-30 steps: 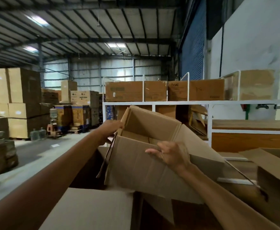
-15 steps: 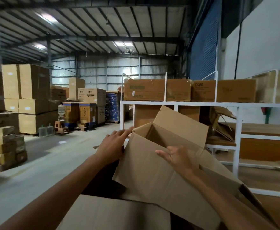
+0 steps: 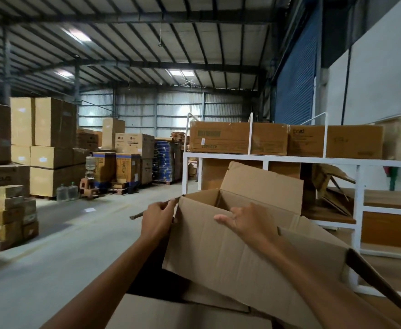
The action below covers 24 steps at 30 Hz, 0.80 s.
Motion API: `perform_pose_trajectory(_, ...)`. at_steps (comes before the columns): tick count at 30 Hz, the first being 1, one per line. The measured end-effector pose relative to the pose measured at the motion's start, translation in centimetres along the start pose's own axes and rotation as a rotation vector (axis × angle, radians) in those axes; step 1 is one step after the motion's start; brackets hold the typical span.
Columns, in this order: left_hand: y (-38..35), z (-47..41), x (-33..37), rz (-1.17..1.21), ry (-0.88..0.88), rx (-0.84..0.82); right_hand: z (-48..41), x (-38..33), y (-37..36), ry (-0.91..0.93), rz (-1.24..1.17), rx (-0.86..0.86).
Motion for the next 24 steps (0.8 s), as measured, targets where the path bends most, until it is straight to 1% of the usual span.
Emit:
perform_pose_trajectory(1, 0.4, -0.6, -0.5, 0.072, 0.060, -0.063, -0.1, -0.5, -0.3, -0.010, 0.015, -0.004)
perform_pose_trajectory(2, 0.8, -1.2, -1.0, 0.163, 0.134, -0.160, -0.2, -1.2, -0.6, -0.016, 0.033, -0.010)
perform_pose_trajectory(4, 1.2, -2.3, -1.5, 0.320, 0.256, -0.389, -0.4, -2.6, -1.2, -0.015, 0.069, -0.020)
perform_pose_trajectory(6, 1.5, -3.2, -1.9, 0.333, 0.294, -0.565, -0.6, -4.7, -1.7, 0.013, 0.101, -0.005)
perform_pose_trajectory(7, 1.6, -3.5, -2.2, 0.340, 0.307, -0.600, -0.7, -5.8, -2.1, 0.026, 0.129, 0.009)
perform_pose_trajectory(9, 2.3, -4.6, -2.8, 0.396, 0.332, -0.572, -1.0, -7.7, -3.1, 0.050, 0.180, 0.017)
perform_pose_trajectory(12, 4.1, -6.2, -4.3, 0.556, 0.380, -0.397, -1.7, -9.6, -4.9, 0.075, 0.200, 0.010)
perform_pose_trajectory(16, 5.6, -8.4, -6.7, 0.684, 0.414, -0.274, -2.7, -11.4, -6.9, 0.058, 0.205, -0.032)
perform_pose_trajectory(21, 5.7, -8.3, -12.2, 0.781, 0.570, -0.222, -0.8, -13.1, -11.1, 0.113, 0.171, -0.167)
perform_pose_trajectory(24, 4.9, -8.2, -15.8, 0.831, 0.645, -0.211, 1.1, -13.5, -12.6, 0.130, 0.171, -0.191)
Point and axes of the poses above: each hand's wrist, its own z-axis away from the middle knuckle, its own y-axis out of the back of the hand, x = y × z, the point moved 4 cm from there along -z, towards the middle knuckle, and after that the axes turned 8 degrees about -z, right-handed, at the moved point
